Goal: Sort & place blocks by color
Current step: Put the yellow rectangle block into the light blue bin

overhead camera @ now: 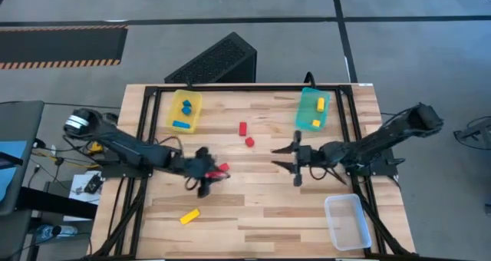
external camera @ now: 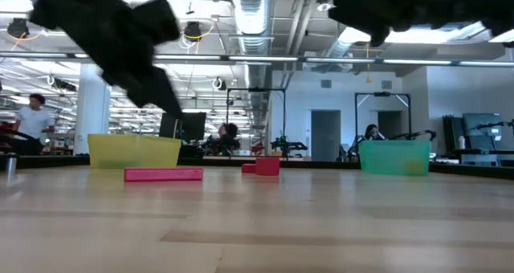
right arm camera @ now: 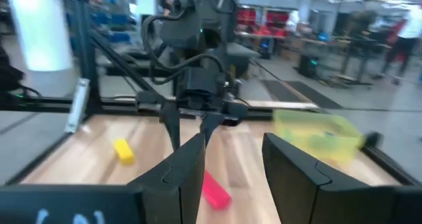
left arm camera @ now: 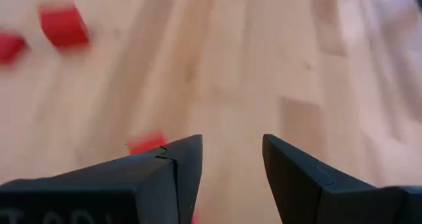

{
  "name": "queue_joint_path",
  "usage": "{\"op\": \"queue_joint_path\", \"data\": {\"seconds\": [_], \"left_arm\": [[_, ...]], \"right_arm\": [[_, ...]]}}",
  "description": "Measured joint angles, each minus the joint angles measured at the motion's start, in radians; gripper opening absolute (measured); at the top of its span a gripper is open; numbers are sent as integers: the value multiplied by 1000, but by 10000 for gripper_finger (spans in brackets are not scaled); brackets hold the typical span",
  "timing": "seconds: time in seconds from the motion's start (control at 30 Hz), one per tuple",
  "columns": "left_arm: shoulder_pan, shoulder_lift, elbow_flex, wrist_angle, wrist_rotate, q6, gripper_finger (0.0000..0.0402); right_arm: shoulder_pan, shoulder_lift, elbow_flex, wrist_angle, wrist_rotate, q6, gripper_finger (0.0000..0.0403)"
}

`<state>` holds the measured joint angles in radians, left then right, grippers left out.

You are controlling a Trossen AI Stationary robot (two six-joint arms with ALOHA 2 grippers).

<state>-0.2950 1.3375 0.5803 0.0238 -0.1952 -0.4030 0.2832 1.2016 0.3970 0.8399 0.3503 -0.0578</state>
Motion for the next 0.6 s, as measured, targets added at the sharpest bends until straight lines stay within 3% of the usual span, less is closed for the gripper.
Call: {"op": "queue_joint_path", "data": {"seconds": [0.1, 0.27, 0.43, 0.6], "left_arm": [[-119, -86, -1, -95, 7, -139, 143], [-369, -145, -1, -115, 6, -408, 143], [-595, -94, -1, -92, -187, -677, 143], [-697, 28, -1, -76, -313, -786, 143]], "right_arm": [[-6, 129, 49, 85, -39, 8, 172], [15, 332, 208, 93, -43, 29, 172], [51, 492, 381, 27, -40, 30, 177], [65, 549, 521, -151, -10, -9, 184]]}}
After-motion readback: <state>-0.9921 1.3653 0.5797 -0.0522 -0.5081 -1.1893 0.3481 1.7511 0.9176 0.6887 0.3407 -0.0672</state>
